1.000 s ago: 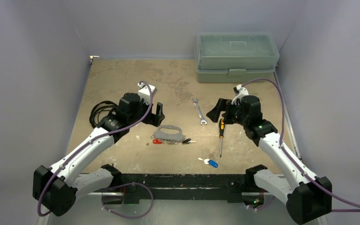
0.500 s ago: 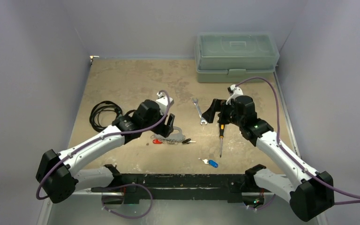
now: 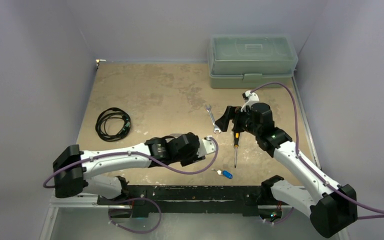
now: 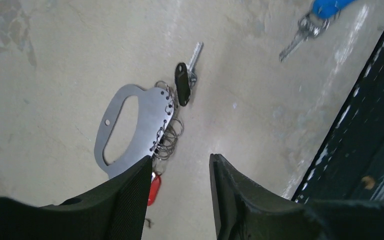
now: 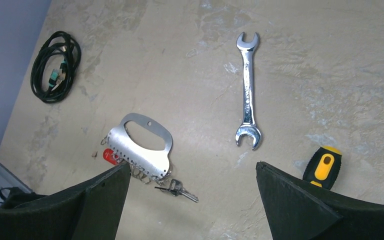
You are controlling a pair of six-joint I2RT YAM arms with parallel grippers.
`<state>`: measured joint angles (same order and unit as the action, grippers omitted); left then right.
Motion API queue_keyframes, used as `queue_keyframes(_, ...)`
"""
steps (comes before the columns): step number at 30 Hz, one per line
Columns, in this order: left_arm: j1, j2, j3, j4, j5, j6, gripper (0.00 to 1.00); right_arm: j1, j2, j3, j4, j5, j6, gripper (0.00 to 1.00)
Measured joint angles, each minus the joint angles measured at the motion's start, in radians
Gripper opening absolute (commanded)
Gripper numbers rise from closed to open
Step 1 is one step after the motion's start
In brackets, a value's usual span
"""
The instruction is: Put the keys on the keyring
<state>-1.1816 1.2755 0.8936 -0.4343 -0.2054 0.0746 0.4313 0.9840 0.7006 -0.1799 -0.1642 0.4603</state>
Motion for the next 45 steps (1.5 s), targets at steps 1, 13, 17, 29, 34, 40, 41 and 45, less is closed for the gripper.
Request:
queue_keyframes(1, -0.007, 0.03, 0.007, -0.019, 0.0, 0.057, 0.44, 0.0, -0.003, 0.0, 0.0, 0.005, -0.005, 0.99)
queue_keyframes(13, -0.022, -0.028, -0.106, -0.095, 0.153, 0.543, 0.41, 0.001, -0.113, 0.0, 0.008, 0.105, -0.012, 0.99)
queue_keyframes(17, 0.011, -0.008, -0.106, -0.075, 0.204, 0.648, 0.39, 0.001, -0.104, 0.005, 0.01, 0.148, -0.024, 0.99)
queue_keyframes(29, 0.115, 0.193, -0.097, -0.034, 0.29, 0.806, 0.29, 0.001, -0.082, 0.008, 0.01, 0.176, -0.053, 0.99)
queue_keyframes(34, 0.115, 0.208, -0.088, -0.008, 0.292, 0.847, 0.29, 0.0, -0.082, 0.008, 0.01, 0.174, -0.059, 0.99)
queue_keyframes(40, 0.125, 0.246, -0.078, 0.016, 0.281, 0.89, 0.29, 0.001, -0.082, 0.008, 0.014, 0.173, -0.061, 0.99)
queue_keyframes(41, 0.13, 0.259, -0.073, 0.016, 0.28, 0.896, 0.29, 0.0, -0.082, 0.008, 0.015, 0.173, -0.061, 0.99)
queue_keyframes(45, 0.15, 0.296, -0.053, 0.014, 0.274, 0.922, 0.26, 0.0, -0.082, 0.008, 0.016, 0.173, -0.061, 0.99)
